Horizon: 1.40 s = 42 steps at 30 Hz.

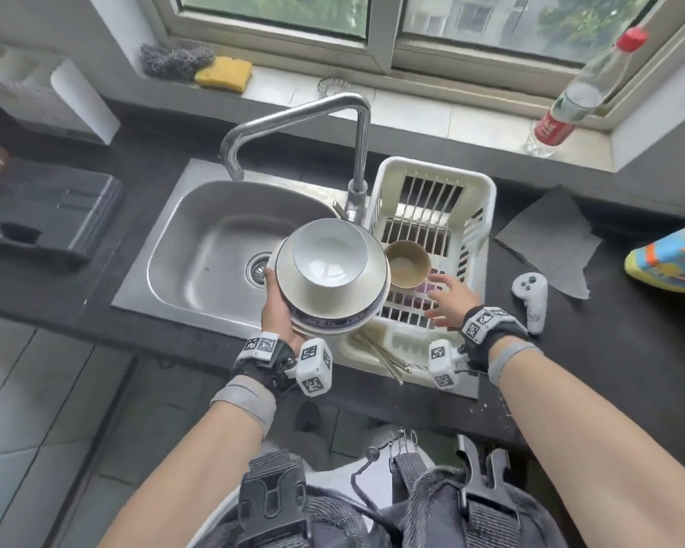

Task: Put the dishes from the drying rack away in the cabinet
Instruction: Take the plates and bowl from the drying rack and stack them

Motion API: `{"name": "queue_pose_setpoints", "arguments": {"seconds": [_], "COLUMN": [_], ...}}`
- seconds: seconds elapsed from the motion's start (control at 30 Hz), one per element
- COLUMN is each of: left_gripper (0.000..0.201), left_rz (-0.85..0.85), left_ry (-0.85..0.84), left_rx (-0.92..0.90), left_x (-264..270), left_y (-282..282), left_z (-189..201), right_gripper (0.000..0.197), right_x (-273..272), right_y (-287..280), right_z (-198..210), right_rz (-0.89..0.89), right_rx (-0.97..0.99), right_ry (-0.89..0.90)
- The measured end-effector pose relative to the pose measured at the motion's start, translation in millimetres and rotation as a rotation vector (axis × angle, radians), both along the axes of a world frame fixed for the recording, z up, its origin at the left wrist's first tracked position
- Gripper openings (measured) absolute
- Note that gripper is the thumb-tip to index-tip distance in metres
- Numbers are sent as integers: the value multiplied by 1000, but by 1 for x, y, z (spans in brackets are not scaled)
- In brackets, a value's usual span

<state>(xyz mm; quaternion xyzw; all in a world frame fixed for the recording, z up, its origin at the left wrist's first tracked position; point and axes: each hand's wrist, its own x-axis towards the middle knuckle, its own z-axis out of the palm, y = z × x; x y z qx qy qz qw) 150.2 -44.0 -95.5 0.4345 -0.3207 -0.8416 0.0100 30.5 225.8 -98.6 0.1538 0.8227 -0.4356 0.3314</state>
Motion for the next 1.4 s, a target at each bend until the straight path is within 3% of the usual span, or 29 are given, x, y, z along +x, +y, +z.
{"name": "queue_pose_setpoints", "arguments": {"seconds": [0.23, 0.4, 0.53, 0.63, 0.73, 0.8, 0.9, 1.03, 1.17, 1.27, 1.4], "left_gripper": [84, 100, 104, 95, 96, 105, 99, 97, 111, 120, 116], "left_rz": [97, 117, 141, 136, 98, 75, 52, 23, -26, -81, -120], "left_ry": [10, -1, -52, -59, -67, -101, -136, -162, -193, -185, -128], "left_rx": [61, 80, 73, 53, 13, 3, -25, -27, -40, -35, -56], "left_x": [-5, -7, -8, -8, -8, -9, -12, -15, -16, -16, -8], "left_y": [19, 31, 36, 36, 31, 25, 14, 5, 0, -7, -15], "left_z": [0, -4, -9, -3, -1, -3, -3, 2, 2, -13, -16], "right_gripper": [40, 28, 32, 30, 18, 24, 33, 28, 16, 14, 13], "right_x": [-35, -54, -63, -63, -57, -52, -44, -26, -5, 11, 24], "right_y": [-16, -14, -5, -3, -3, -5, -13, -38, -71, -90, -98], "right_z": [-26, -25, -2, 21, 38, 48, 68, 110, 132, 131, 129], "right_rz": [134, 271, 219, 150, 111, 64, -4, 5, 133, 289, 407], "right_rx": [13, 134, 203, 196, 116, 18, -123, -283, -334, -239, -158], "right_ry": [-141, 35, 201, 301, 346, 363, 404, 474, 485, 489, 591]}}
